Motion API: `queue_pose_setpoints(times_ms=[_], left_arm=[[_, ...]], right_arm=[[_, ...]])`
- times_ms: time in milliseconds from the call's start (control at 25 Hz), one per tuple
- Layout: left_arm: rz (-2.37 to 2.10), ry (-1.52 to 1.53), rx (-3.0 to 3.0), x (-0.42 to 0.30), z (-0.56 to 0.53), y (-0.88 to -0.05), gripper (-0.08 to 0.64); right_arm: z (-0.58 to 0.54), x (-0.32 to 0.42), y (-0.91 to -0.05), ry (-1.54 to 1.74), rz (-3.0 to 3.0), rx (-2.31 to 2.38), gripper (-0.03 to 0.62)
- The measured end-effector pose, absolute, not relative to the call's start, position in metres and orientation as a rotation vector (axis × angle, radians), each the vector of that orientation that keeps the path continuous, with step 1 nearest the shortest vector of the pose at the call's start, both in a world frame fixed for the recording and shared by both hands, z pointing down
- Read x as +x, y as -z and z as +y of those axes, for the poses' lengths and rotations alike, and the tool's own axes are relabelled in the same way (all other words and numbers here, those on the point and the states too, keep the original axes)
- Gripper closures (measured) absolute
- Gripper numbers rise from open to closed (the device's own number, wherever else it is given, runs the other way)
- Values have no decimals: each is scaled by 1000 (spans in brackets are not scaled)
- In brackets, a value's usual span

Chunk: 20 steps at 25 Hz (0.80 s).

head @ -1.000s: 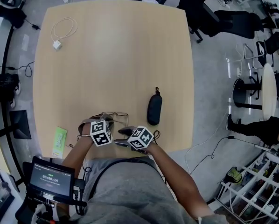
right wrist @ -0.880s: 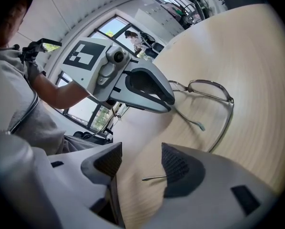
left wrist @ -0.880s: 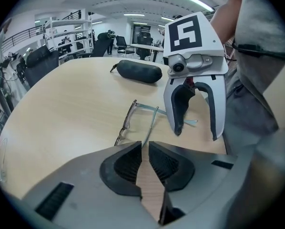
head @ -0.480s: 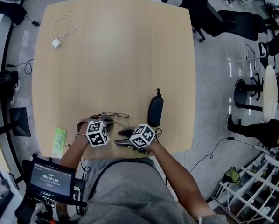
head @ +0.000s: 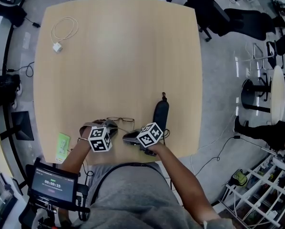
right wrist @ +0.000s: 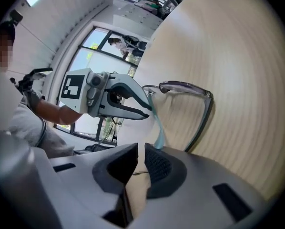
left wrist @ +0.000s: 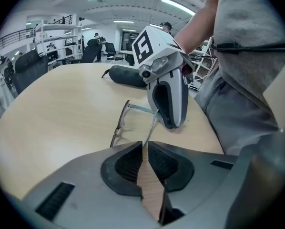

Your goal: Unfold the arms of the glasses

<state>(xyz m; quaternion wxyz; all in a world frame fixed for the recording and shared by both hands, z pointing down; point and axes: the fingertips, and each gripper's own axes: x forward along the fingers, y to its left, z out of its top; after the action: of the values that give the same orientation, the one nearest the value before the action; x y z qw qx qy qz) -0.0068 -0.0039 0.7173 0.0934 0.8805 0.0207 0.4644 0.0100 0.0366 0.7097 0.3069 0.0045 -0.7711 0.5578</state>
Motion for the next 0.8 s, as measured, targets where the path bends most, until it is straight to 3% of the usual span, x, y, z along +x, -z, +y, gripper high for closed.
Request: queue_pose_setpoints(times_ms=[480, 800], left_arm=[[129, -1453, 2658, -12, 7, -724, 522], [356, -1666, 2705, -23, 25, -734, 522]], right_arm=[[43, 36, -723, -1419, -1937, 86, 552], [37, 32, -721, -1353, -1915, 112, 552]])
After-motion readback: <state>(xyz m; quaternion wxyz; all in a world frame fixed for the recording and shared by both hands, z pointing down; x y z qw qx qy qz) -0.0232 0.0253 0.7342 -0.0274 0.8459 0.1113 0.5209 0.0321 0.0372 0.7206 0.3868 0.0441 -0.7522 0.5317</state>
